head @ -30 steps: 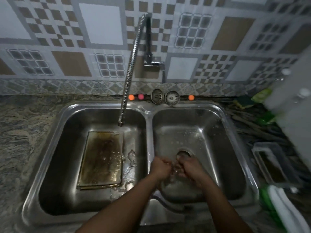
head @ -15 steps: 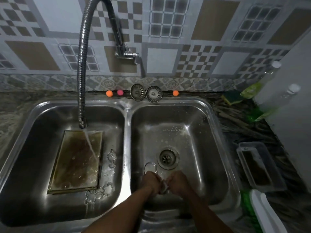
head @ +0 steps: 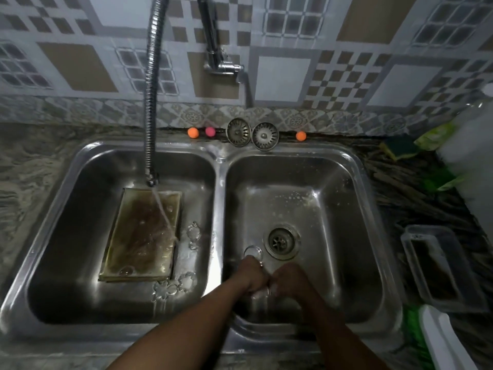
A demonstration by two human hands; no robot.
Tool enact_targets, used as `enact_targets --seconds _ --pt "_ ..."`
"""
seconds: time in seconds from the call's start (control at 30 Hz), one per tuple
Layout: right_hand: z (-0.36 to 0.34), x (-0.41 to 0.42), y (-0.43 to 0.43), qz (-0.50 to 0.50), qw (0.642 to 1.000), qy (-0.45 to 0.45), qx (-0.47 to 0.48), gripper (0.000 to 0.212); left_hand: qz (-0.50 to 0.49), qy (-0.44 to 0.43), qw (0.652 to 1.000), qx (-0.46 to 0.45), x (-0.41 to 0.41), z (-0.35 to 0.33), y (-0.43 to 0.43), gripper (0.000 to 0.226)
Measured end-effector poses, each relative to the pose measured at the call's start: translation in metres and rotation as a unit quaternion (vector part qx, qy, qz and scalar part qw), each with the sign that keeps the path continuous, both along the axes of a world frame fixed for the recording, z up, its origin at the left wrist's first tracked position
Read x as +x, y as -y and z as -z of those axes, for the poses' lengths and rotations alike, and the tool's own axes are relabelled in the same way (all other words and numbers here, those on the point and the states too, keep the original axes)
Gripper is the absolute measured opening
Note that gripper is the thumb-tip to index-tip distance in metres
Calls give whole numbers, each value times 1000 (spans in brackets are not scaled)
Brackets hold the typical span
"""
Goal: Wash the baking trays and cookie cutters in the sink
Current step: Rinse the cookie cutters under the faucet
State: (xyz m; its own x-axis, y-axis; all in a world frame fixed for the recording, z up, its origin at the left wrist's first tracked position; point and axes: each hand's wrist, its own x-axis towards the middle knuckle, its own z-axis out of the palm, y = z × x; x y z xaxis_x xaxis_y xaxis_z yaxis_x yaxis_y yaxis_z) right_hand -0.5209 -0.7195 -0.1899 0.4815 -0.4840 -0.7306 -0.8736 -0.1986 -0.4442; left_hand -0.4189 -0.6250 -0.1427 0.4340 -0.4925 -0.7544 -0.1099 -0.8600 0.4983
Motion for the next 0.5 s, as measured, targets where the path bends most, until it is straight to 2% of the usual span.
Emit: enact_targets --seconds 0.03,0.1,0.23,0.33,0.5 --pt "-11 8 0 6 1000 17 -12 28 -1 7 1000 -24 7 -10 -2 16" --pt "-26 25 -2 25 996 66 -58 27 -65 -15 994 -88 21 -25 -8 20" --pt "-61 69 -20 71 976 173 -115 25 -245 -15 949 -199 56 -55 -34 14" --pt "-90 106 -46 104 964 235 -62 29 -295 37 933 -204 89 -64 -64 12" --pt "-96 157 -97 103 958 269 10 31 -350 57 915 -192 130 -54 -114 16"
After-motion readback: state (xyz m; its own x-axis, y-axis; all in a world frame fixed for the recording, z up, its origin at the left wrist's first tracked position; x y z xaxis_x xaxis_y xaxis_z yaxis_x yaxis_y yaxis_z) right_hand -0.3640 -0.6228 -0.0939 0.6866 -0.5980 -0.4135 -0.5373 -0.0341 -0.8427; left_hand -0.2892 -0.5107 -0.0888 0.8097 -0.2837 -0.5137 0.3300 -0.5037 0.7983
